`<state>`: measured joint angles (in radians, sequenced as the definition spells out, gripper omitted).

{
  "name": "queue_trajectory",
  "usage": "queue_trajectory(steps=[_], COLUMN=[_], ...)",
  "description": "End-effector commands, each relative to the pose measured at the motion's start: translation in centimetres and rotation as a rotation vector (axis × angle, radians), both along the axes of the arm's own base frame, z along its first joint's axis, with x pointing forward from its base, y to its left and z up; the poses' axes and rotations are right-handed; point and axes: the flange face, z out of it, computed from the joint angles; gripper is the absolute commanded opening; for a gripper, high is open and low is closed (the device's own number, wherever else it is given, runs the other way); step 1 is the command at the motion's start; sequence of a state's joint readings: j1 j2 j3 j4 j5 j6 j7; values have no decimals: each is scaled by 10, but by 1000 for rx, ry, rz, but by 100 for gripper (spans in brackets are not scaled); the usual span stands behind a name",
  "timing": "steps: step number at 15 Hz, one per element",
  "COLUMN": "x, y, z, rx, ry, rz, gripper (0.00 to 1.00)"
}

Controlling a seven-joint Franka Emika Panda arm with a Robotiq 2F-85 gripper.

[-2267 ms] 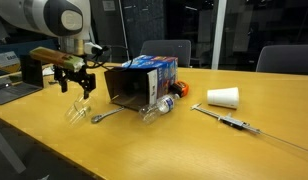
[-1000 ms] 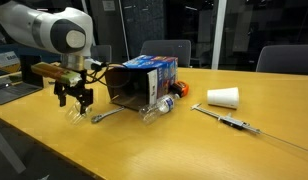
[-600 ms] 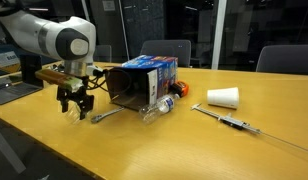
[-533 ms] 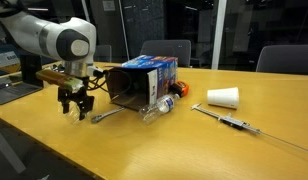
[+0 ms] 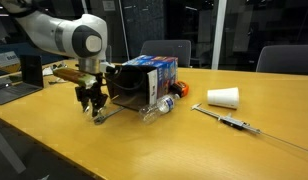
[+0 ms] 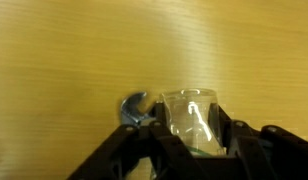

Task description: Pick the plastic cup in the box

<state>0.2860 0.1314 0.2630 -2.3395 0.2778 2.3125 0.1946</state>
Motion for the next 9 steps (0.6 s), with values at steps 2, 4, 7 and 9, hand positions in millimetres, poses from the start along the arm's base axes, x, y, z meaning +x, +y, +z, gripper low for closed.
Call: queue_trajectory(steps=[2, 4, 7, 9], x=[30, 42, 58, 68], y=[-74, -96, -115, -120], z=[31, 41, 52, 57], rx=[-142, -201, -276, -305], ry=[-134, -185, -266, -318], rz=[-149, -217, -323, -407], gripper=[21, 20, 20, 20])
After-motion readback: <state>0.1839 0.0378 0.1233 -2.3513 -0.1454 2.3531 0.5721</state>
